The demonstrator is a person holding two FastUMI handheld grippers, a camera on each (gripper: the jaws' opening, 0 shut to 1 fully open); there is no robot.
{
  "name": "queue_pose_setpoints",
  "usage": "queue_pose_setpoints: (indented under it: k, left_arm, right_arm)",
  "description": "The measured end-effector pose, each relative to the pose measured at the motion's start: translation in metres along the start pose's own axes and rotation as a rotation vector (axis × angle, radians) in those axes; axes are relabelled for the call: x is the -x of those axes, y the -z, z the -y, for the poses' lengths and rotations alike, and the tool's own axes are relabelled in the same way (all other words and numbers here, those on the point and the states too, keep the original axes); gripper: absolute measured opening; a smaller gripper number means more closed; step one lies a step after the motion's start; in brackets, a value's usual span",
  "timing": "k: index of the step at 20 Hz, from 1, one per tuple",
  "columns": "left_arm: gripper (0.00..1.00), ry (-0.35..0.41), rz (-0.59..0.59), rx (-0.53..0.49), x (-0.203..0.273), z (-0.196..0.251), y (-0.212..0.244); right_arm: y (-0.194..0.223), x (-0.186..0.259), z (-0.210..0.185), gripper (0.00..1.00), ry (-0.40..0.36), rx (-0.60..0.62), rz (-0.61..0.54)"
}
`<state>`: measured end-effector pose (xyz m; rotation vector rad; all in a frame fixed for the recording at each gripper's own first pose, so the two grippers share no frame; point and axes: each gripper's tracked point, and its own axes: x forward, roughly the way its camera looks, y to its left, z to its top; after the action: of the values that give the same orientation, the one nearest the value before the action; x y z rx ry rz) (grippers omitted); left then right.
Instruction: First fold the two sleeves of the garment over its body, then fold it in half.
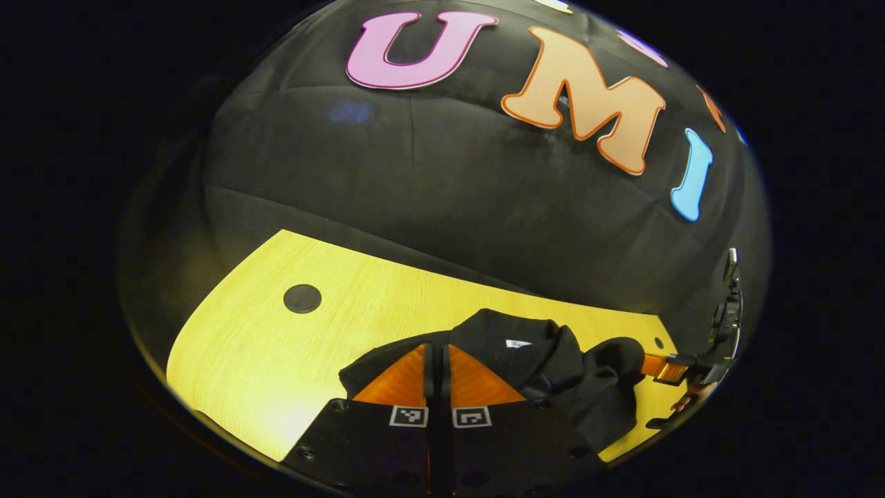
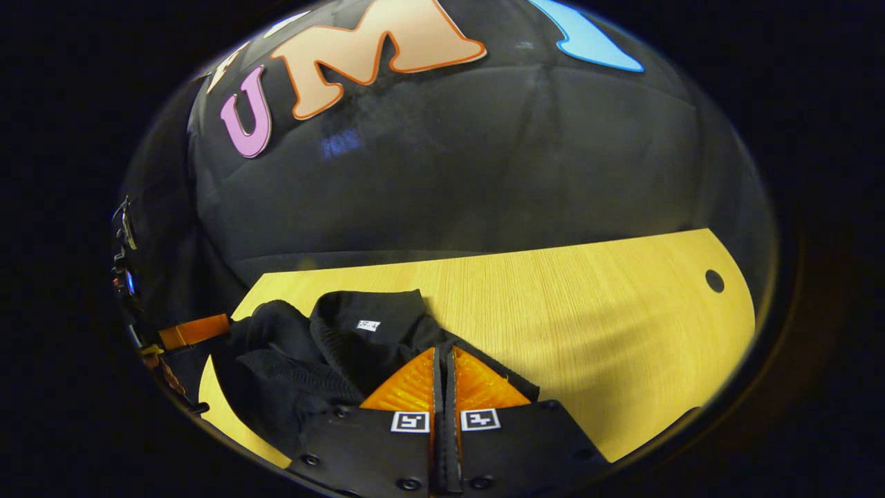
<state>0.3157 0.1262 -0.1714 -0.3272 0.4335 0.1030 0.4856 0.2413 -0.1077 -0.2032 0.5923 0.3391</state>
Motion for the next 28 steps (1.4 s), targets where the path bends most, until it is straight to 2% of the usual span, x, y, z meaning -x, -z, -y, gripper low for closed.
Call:
queue_pose_setpoints:
  k: [1, 3, 4, 5, 7, 9, 10, 11, 13, 15, 16, 18, 22, 23, 24, 28]
  left_arm:
    - [0.0, -0.007, -0.008, -0.002, -0.003, 0.0, 0.003]
    - [0.05, -0.017, -0.005, -0.003, -0.007, 0.0, 0.003]
    - [0.09, -0.021, 0.0, -0.013, -0.008, -0.002, 0.001]
    - [0.1, -0.029, 0.001, -0.034, -0.007, -0.003, 0.0]
    - [0.16, -0.048, -0.008, -0.092, -0.004, -0.007, -0.003]
    - [0.3, -0.049, -0.002, -0.131, 0.0, -0.006, -0.006]
    - [0.51, -0.051, 0.002, -0.147, 0.005, -0.006, -0.006]
    - [0.72, -0.054, -0.001, -0.162, 0.007, -0.004, -0.008]
    - [0.72, -0.065, -0.011, -0.191, 0.015, -0.003, -0.005]
    - [0.77, -0.084, -0.012, -0.219, 0.023, -0.003, -0.005]
    - [0.86, -0.087, -0.004, -0.232, 0.031, -0.002, -0.008]
    - [0.94, -0.067, 0.029, -0.254, 0.047, 0.007, -0.019]
    - [0.93, -0.049, 0.129, -0.343, 0.086, 0.025, -0.046]
    - [0.94, -0.034, 0.15, -0.352, 0.097, 0.032, -0.05]
    - [0.93, -0.014, 0.162, -0.353, 0.109, 0.04, -0.051]
    - [0.93, 0.054, 0.207, -0.354, 0.16, 0.061, -0.043]
  right_arm:
    - [0.002, -0.003, 0.001, 0.02, 0.002, -0.002, -0.002]
    - [0.005, -0.005, 0.001, 0.09, 0.008, 0.006, 0.009]
    - [0.001, -0.005, 0.002, 0.17, 0.014, 0.016, 0.026]
    - [-0.002, -0.005, 0.003, 0.17, 0.018, 0.02, 0.037]
    - [-0.002, 0.0, 0.001, 0.43, 0.0, 0.028, 0.032]
    - [0.003, 0.004, 0.002, 0.68, -0.005, 0.045, 0.018]
    - [0.004, 0.007, 0.002, 0.71, -0.009, 0.053, 0.01]
    - [0.007, 0.011, 0.004, 0.8, -0.002, 0.063, 0.003]
    - [0.007, 0.019, 0.006, 1.0, 0.016, 0.077, 0.007]
    - [0.006, 0.036, 0.007, 0.99, 0.032, 0.076, 0.027]
    - [0.006, 0.046, 0.004, 0.99, 0.023, 0.068, 0.038]
    - [0.008, 0.072, -0.003, 0.99, -0.002, 0.046, 0.065]
    - [0.006, 0.135, -0.016, 0.98, -0.011, 0.035, 0.155]
    - [0.007, 0.151, -0.021, 0.94, -0.007, 0.041, 0.179]
    - [0.007, 0.168, -0.026, 0.98, -0.003, 0.048, 0.206]
    - [0.018, 0.24, -0.045, 0.98, 0.022, 0.088, 0.301]
